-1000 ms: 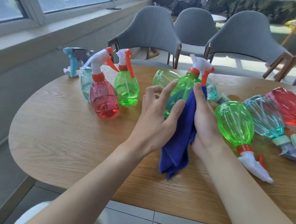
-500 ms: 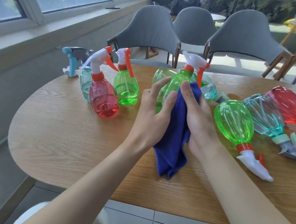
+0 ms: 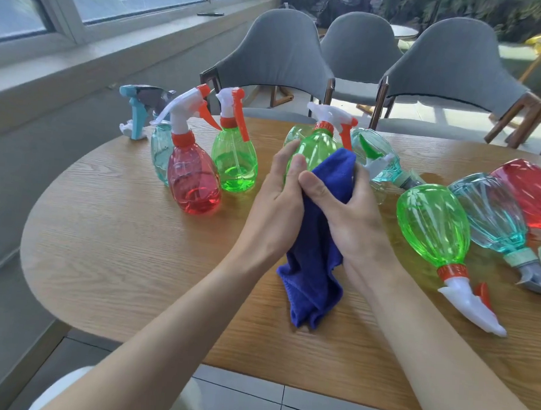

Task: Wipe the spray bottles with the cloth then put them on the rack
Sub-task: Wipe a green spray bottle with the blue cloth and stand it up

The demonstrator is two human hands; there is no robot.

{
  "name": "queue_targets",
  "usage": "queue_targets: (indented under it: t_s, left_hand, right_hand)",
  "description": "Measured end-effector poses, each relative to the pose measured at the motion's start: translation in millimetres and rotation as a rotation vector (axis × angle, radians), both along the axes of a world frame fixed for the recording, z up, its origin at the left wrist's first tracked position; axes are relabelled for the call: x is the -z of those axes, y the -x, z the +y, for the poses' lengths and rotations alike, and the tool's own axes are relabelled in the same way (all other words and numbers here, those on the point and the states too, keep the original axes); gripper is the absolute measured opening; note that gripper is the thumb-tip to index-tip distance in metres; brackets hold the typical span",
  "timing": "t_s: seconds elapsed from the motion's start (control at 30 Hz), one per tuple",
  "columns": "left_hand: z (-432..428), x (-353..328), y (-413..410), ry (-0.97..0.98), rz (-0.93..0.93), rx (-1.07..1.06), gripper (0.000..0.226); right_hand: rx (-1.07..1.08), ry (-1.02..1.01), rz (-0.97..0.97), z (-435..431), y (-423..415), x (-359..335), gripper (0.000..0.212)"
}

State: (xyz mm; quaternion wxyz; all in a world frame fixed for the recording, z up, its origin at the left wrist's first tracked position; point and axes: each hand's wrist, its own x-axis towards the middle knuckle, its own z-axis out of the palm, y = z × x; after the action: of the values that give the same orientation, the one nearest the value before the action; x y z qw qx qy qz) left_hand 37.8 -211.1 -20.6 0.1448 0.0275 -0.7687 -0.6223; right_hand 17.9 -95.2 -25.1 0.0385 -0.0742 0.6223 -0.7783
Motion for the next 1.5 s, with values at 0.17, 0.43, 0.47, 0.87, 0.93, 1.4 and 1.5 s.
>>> queue_targets:
  t_s: [0.17,0.43,0.47,0.87,0.93,1.4,1.5]
  left_hand:
    - [5.7,5.1,-3.5,0.045,0.038,0.045,0.043]
    - [-3.6,-2.6,1.5,0.027,0.019,0.006,0.042]
    - [-4.6,-4.4,1.4,0.019,0.013,0.003,0.043]
    - [2.3,1.9,-10.3,0.192,0.113,0.124,0.044]
    - [0.5,1.0,-7.8,0.176,0.096,0.119,0.047]
    - [-3.5,2.5,-8.8,0.249,0.170,0.193,0.047]
    - [-7.9,0.9,-7.5,0.204,0.188,0.217,0.046]
  right_hand:
    - [0.081,0.068,-0.070,2.5,1.0,-2.4,0.071]
    - [-0.061,-0.036,0.001,-1.5,2.7,5.1,0.059]
    - [-0.094,-0.039,0.004,-0.4,2.3,5.2,0.056]
    - [0.055,0.176,-0.107,11.6,7.6,-8.7,0.027]
    - [0.019,0.159,-0.101,9.6,4.8,-7.5,0.031]
    - [0.042,0.347,-0.211,13.7,7.4,0.4,0.033]
    - [0.004,0.357,-0.176,18.3,10.1,-0.8,0.043]
